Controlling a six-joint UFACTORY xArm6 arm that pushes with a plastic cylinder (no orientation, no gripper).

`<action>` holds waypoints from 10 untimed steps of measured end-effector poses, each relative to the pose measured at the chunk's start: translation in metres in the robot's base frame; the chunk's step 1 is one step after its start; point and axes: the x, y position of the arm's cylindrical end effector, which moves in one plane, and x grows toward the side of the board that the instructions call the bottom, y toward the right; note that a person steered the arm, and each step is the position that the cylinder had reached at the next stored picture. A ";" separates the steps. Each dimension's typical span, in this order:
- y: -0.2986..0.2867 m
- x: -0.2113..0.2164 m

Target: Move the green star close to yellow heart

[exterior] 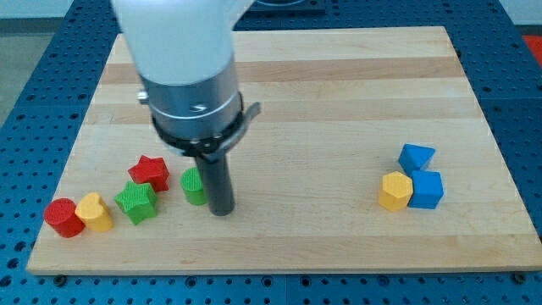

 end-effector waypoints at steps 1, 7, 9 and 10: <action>-0.044 0.002; -0.082 0.020; -0.082 0.024; -0.082 0.024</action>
